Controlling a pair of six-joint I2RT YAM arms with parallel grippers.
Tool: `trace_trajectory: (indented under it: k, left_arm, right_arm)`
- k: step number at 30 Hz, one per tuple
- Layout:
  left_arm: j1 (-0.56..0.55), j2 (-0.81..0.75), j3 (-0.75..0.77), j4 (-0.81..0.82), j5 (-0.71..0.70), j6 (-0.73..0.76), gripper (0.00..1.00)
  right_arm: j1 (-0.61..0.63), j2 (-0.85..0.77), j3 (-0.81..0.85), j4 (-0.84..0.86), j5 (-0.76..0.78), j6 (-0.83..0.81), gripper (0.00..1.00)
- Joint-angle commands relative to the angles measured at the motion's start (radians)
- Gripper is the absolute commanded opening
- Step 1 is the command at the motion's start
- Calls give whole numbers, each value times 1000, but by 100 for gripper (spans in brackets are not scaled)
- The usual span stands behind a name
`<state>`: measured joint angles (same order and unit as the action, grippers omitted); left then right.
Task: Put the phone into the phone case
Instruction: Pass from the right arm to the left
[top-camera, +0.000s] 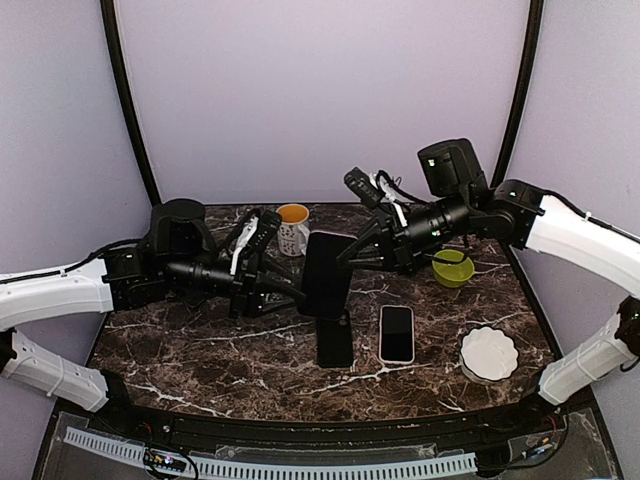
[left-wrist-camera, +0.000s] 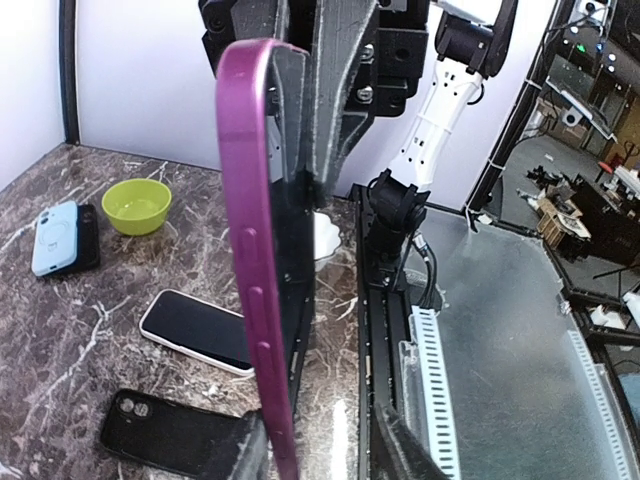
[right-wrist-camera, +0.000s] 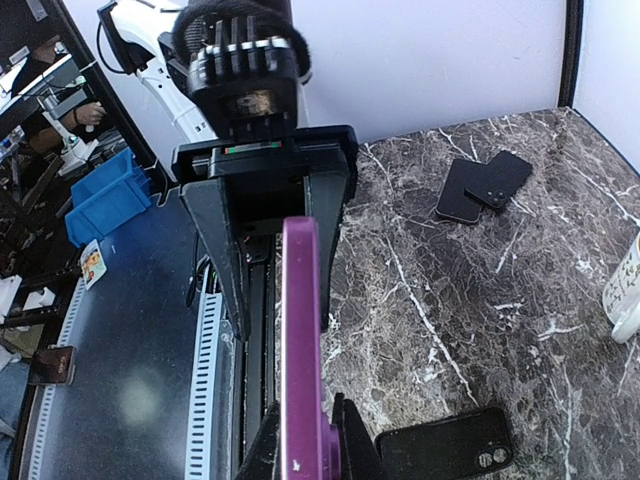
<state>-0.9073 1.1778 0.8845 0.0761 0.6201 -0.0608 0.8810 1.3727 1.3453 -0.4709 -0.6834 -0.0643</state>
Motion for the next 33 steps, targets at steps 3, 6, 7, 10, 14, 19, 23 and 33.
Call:
trace_trajectory:
  k: [3, 6, 7, 10, 14, 19, 23, 33]
  left_arm:
    - [-15, 28, 44, 49, 26, 3, 33]
    - [-23, 47, 52, 62, 35, 0, 33]
    - [-26, 50, 58, 64, 41, 0, 33]
    - [-36, 64, 69, 61, 44, 2, 11]
    - [-37, 43, 53, 102, 29, -22, 0]
    - [-37, 14, -30, 276, 13, -120, 0]
    - [-37, 21, -63, 344, 11, -164, 0]
    - [-36, 74, -59, 378, 46, -185, 0]
  right_arm:
    - [13, -14, 51, 25, -50, -20, 0]
    - [18, -14, 52, 25, -53, -20, 0]
    - [19, -13, 55, 21, -53, -22, 0]
    - [21, -9, 58, 15, -52, -24, 0]
    - [20, -23, 34, 39, -32, -11, 1]
    - [19, -95, -143, 205, -3, 98, 52]
    - [21, -148, -295, 450, -40, 272, 47]
    - [35, -130, -392, 687, -27, 395, 22]
